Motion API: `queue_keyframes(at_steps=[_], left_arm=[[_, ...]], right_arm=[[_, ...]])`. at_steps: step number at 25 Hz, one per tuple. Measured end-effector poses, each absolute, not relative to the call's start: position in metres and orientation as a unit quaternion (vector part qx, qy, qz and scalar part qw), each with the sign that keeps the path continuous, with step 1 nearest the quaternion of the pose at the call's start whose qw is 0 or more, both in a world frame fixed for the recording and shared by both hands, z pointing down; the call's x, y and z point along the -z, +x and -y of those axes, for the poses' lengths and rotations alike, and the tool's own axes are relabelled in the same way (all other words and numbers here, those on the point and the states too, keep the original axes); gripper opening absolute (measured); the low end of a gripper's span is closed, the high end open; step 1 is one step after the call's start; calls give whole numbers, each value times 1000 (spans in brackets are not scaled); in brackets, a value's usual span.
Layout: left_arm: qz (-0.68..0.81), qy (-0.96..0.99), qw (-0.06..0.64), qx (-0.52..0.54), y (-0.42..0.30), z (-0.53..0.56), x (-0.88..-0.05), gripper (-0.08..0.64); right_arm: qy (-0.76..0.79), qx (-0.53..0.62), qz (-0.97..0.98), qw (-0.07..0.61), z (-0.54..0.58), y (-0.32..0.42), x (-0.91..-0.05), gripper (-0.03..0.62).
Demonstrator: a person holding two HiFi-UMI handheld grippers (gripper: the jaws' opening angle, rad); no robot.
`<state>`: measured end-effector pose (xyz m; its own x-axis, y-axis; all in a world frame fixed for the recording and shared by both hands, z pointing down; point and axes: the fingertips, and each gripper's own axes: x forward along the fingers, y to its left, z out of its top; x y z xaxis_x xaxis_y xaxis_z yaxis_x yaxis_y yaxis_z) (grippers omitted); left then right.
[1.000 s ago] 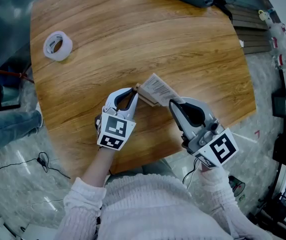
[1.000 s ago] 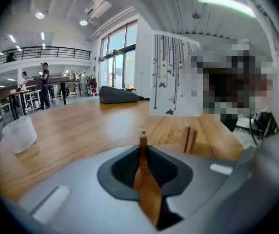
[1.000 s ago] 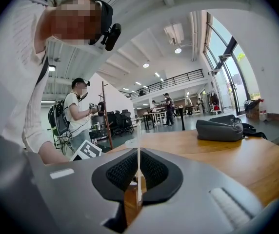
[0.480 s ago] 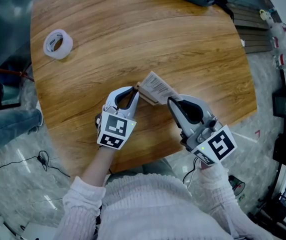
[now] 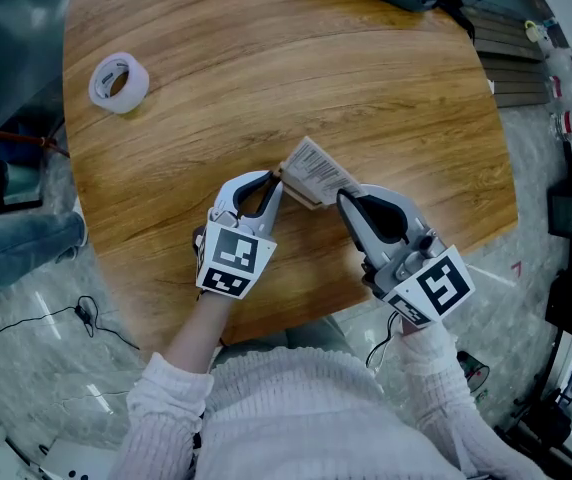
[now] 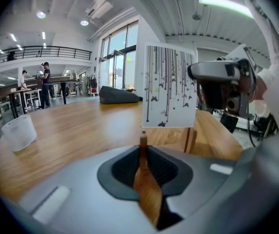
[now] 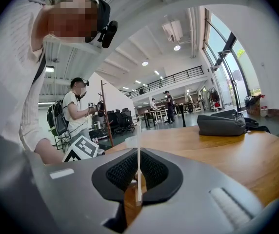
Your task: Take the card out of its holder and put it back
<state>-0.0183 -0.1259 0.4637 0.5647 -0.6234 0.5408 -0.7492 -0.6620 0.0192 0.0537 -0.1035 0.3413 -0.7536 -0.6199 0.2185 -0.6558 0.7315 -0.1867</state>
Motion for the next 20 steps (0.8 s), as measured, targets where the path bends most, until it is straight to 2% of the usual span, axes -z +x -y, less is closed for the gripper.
queue_keyframes(at_steps=[20], left_arm=[[390, 876, 123, -258, -18, 126, -463, 49]], right_arm=[[296, -130, 944, 73, 107, 54, -347, 12]])
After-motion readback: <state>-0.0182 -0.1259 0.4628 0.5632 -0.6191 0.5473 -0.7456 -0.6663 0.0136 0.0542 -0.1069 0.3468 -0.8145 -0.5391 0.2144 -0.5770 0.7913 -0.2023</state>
